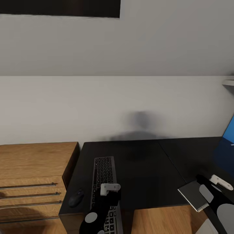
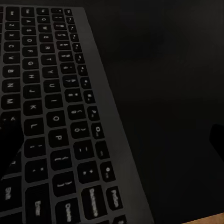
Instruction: In the bedroom, organize the workspace by keeping the computer under the desk, ensuring the monitor is on the desk, placing the keyboard on the desk next to the monitor, placing the mouse on the desk next to the keyboard, moving the folder from the swivel chair onto the desk next to the mouse, stacking the notebook on top of the folder with the pen on top of the notebook, and positioning the swivel chair next to the desk.
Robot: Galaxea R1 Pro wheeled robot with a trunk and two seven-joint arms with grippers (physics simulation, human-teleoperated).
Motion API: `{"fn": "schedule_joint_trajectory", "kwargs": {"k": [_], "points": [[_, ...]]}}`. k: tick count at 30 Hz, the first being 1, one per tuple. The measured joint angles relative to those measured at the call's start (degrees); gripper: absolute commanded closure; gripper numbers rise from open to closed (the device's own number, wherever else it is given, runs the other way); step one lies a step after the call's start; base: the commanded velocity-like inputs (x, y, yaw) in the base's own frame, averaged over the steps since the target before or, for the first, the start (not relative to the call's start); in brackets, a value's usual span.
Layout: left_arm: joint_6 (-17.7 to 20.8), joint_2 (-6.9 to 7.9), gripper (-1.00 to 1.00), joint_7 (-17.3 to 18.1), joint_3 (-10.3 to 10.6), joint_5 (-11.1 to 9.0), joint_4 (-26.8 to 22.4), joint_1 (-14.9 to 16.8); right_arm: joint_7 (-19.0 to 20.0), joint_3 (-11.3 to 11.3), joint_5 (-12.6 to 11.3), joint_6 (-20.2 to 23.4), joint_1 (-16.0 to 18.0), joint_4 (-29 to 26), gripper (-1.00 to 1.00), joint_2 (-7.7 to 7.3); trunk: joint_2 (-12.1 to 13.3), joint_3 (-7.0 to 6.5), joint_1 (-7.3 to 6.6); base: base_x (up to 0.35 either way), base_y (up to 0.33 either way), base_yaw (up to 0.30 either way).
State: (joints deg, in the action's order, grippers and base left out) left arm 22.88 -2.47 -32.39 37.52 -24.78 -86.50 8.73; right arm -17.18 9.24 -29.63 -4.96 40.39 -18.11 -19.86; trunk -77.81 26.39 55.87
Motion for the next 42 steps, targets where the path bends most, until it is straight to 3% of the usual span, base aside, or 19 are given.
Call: {"fn": "schedule_joint_trajectory", "kwargs": {"k": [14,18,42], "points": [[0.0,0.00,-1.00,-0.4,0.0,0.1,0.0,0.0,0.0,0.0,0.1,0.0,0.0,0.0,-1.00,0.02,-5.6,2.52,3.08,0.000,0.000,0.000],[0.0,0.00,-1.00,-1.6,0.0,0.1,0.0,0.0,-0.1,-0.4,1.0,0.0,0.1,-0.2,-1.00,0.03,-7.2,3.22,3.95,0.000,0.000,0.000],[0.0,0.08,-1.00,-3.2,0.2,-0.1,0.1,0.0,-0.1,-0.3,1.1,0.0,0.1,-0.3,-1.00,0.10,-7.2,3.23,3.96,0.000,0.000,0.000]]}}
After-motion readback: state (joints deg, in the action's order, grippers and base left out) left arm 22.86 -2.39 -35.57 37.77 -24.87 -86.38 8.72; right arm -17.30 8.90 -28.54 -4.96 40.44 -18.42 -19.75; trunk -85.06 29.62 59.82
